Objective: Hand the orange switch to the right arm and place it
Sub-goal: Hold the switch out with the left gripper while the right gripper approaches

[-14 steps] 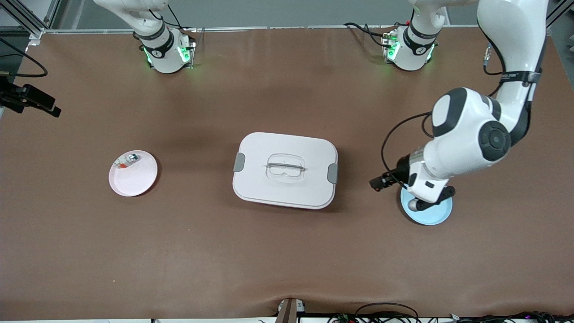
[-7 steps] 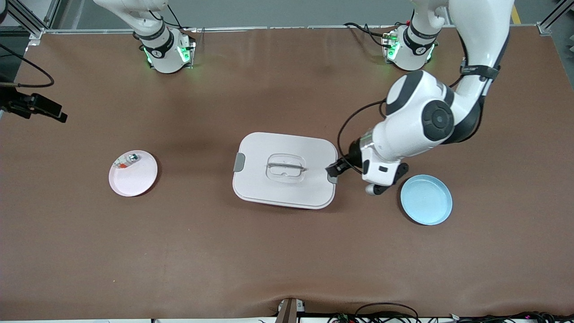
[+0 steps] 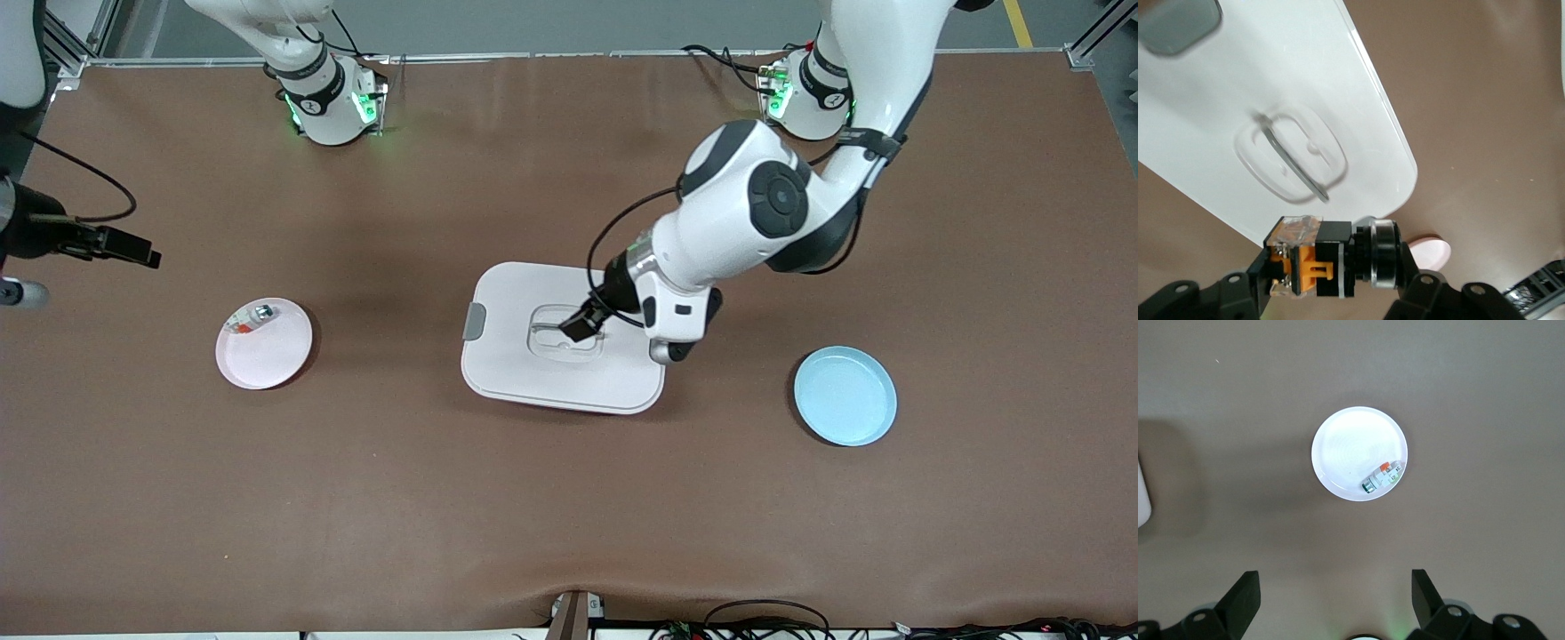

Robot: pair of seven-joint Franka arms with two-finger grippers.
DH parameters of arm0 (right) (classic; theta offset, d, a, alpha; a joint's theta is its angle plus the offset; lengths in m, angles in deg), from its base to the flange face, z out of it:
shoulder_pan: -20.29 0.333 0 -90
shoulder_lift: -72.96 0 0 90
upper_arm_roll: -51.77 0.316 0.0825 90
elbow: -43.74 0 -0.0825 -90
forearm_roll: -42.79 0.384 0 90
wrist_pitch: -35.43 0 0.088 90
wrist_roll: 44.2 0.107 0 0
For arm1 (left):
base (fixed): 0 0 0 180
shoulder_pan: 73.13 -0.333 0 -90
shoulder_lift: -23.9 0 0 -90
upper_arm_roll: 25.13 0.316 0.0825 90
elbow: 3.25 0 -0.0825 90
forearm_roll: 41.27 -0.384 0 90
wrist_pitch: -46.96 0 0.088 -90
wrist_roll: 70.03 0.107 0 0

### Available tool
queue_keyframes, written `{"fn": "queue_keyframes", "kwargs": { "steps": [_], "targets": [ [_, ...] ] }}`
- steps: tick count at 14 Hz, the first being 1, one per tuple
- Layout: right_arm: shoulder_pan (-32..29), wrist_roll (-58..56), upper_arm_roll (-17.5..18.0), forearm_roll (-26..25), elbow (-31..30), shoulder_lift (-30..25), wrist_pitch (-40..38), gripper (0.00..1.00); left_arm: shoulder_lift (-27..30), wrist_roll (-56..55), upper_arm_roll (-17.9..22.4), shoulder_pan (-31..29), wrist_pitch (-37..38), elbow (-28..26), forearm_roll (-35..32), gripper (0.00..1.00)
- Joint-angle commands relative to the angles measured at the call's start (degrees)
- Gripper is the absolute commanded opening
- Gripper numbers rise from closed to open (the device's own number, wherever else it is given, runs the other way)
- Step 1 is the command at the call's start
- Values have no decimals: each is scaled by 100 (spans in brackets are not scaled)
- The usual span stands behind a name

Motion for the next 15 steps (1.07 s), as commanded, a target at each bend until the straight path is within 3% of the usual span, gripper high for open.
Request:
{"fn": "queue_keyframes", "kwargs": {
  "steps": [1, 4, 10, 15],
  "targets": [
    [-128, -147, 86, 77, 179, 103, -75, 100, -300, -584, 10, 326, -158, 440, 127, 0],
    [-102, -271, 86, 331, 136, 86, -110, 100, -530, -1691, 36, 652, -430, 688, 162, 0],
    [100, -315, 113, 2209, -400, 33, 214, 100, -609, -2572, 54, 1109, -887, 696, 162, 0],
    [487, -315, 130, 3319, -1078, -231, 812, 100, -776, -3178, 54, 1364, -1177, 775, 162, 0]
  ]
}}
